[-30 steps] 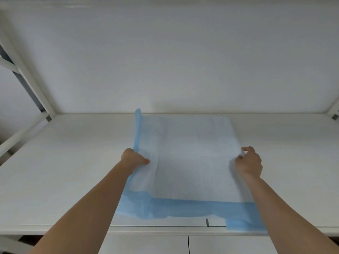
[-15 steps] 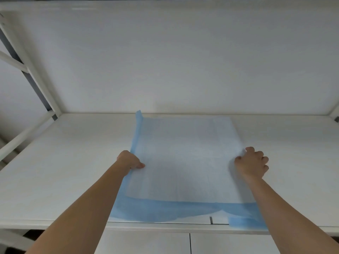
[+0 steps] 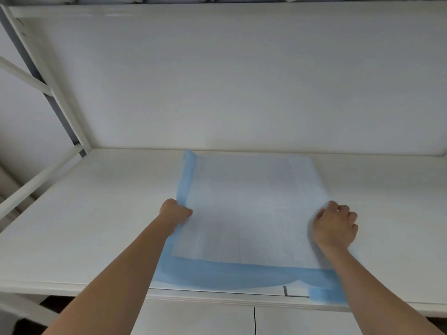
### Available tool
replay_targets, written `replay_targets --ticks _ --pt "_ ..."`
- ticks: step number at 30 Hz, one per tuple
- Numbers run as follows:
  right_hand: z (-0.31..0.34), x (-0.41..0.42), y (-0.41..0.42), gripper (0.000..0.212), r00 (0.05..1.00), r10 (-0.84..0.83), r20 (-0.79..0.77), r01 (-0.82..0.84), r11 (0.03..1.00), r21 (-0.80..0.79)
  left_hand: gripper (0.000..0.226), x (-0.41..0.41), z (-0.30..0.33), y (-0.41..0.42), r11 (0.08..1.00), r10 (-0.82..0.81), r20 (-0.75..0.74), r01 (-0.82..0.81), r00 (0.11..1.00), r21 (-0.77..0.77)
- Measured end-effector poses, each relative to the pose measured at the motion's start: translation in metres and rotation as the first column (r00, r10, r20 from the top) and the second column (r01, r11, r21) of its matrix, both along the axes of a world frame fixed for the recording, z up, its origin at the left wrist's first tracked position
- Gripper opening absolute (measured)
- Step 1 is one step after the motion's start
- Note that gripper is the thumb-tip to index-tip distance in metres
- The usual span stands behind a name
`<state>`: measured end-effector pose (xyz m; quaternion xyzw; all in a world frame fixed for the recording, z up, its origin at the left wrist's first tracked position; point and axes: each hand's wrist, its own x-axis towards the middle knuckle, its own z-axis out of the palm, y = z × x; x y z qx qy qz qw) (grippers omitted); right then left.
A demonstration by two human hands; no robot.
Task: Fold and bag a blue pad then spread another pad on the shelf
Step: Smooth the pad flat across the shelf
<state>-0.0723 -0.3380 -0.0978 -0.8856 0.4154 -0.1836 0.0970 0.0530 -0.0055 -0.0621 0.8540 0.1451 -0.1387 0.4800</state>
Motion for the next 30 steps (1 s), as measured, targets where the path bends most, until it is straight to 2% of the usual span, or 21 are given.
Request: replay_targets --ticks 2,5,9,14,19,23,27,30 --pt "0.003 0.0 -0.004 0.029 0.998 -0.064 -0.002 0.064 0.995 0.082 0.033 -0.003 -0.002 -0.004 0.996 -0.02 -0.002 0.02 1.0 -0.087" --pt "0.009 0.006 -0.006 0.032 0.995 -0.085 0.048 0.075 0.982 0.17 0.029 -0.009 -0.001 -0.016 0.984 -0.054 -0.011 0.052 0.998 -0.17" --pt "0.01 0.013 -0.015 0.031 0.992 -0.112 0.056 0.094 0.963 0.254 0.042 -0.008 -0.006 -0.028 0.992 -0.027 0.004 0.027 1.0 -0.12" --pt "0.005 0.017 -0.033 0.037 0.99 -0.121 0.077 0.085 0.927 0.365 0.041 -0.005 -0.007 -0.033 0.997 -0.033 -0.005 0.033 0.999 -0.069" --pt "0.008 0.018 -0.031 0.024 0.992 -0.041 0.12 -0.002 0.942 0.335 0.042 -0.005 -0.006 -0.034 0.997 -0.033 -0.021 0.031 0.999 -0.064" --pt "0.005 0.017 -0.034 0.014 0.995 0.014 0.098 -0.044 0.951 0.307 0.043 -0.004 -0.007 -0.031 0.997 -0.054 -0.012 0.054 0.998 -0.062" --pt "0.008 0.022 -0.029 0.02 0.998 -0.006 0.061 -0.005 0.982 0.187 0.036 -0.002 -0.006 -0.025 0.995 -0.095 0.019 0.095 0.995 -0.018" --pt "0.012 0.029 -0.013 0.031 0.995 0.027 0.098 -0.034 0.997 0.068 0.027 0.003 -0.007 -0.02 0.999 -0.035 0.064 0.035 0.997 -0.002"
